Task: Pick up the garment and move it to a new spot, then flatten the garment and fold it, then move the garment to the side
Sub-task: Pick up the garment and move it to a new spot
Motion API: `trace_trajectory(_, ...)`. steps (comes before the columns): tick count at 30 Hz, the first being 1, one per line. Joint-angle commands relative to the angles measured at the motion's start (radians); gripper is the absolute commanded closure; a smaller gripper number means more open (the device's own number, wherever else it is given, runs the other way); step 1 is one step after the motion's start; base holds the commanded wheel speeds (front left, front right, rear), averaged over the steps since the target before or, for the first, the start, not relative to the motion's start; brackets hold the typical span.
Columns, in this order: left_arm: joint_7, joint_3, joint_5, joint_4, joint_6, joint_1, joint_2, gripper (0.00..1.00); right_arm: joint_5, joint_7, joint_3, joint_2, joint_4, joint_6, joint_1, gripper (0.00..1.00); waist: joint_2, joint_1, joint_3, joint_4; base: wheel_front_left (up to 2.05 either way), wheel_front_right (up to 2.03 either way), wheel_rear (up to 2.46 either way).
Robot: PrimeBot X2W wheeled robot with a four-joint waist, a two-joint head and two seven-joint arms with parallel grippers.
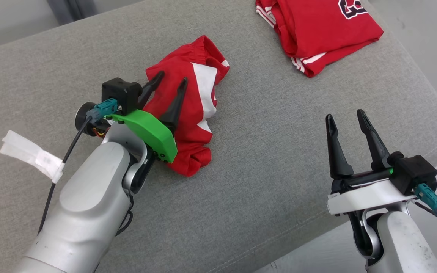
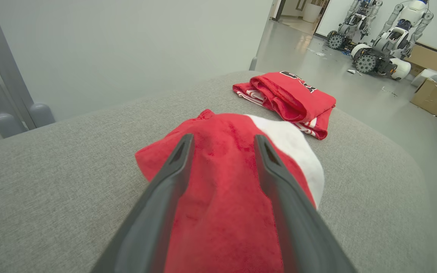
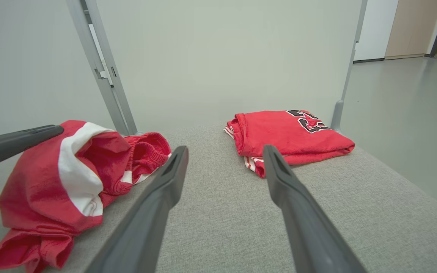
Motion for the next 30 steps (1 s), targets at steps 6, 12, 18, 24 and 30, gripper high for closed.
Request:
trace_trajectory(6,-0.114,0.033,0.014,-0.005,0.007,0.008,0.003,0.0,-0.008,-0.003,-0.01,0.0,0.006,-0.002,0.025,0.0,-0.0001,0.0001,-0.072,0.055,0.0,0.0,0.0)
trace_trajectory(12,-0.149,0.108,0.026,-0.066,0.045,0.061,0.041,0.0,-0.031,-0.003,-0.021,0.0,0.006,-0.002,0.049,0.0,-0.0001,0.0001,-0.146,0.121,0.0,0.0,0.0)
trace_trajectory(18,-0.152,0.22,0.082,-0.189,0.096,0.17,0.097,0.0,-0.051,-0.003,-0.029,0.0,0.001,-0.002,0.064,0.0,-0.0001,0.0001,-0.188,0.195,0.0,0.0,0.0)
trace_trajectory(24,-0.152,0.345,0.123,-0.303,0.12,0.306,0.127,0.0,-0.055,-0.003,-0.022,-0.019,0.007,-0.002,0.07,0.0,-0.0001,0.0001,-0.214,0.254,0.0,0.0,0.0)
trace_trajectory(30,-0.152,0.425,0.174,-0.387,0.127,0.453,0.143,0.0,-0.055,-0.003,-0.017,-0.035,0.016,-0.002,0.078,0.0,-0.0001,0.0001,-0.245,0.289,0.0,0.0,0.0)
